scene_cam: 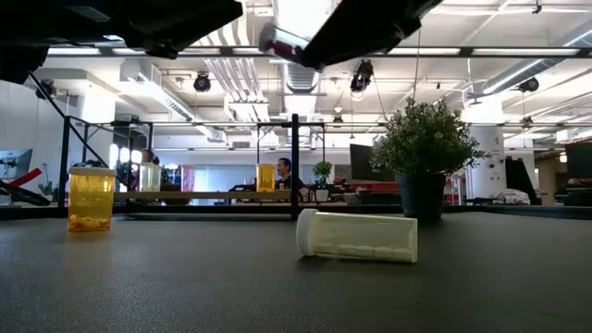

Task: Pick and place medicine bottles onto shelf by color
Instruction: Put the top left blue medicine bottle on the shelf

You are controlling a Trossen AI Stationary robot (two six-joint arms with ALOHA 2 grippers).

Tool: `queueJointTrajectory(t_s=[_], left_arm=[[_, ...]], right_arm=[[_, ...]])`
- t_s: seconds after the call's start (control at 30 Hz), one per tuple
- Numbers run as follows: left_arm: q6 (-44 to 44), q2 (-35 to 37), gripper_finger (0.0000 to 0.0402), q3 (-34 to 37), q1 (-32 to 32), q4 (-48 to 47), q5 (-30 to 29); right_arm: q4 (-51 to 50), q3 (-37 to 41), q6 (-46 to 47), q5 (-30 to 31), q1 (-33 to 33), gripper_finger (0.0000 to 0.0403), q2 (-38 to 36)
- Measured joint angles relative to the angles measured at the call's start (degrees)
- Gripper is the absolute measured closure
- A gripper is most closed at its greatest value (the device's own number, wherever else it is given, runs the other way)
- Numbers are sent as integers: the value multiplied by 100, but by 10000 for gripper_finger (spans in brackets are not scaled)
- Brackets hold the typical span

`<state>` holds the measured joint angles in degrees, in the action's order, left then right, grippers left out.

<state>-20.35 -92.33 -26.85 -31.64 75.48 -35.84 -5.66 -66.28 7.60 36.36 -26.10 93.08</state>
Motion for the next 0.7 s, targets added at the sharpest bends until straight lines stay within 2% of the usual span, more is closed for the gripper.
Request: queueJointTrajectory(t_s=[0.3,0.5,0.7], left_arm=[[36,0,202,-116,108,-4,-27],[41,0,202,-359,170,-494,-29],[5,0,202,-437,238,-554,-216]], right_arm=[[490,0,-532,-539,278,301,4],[703,0,-748,-686,319,301,5],[778,-18,-832,-833,312,301,7]])
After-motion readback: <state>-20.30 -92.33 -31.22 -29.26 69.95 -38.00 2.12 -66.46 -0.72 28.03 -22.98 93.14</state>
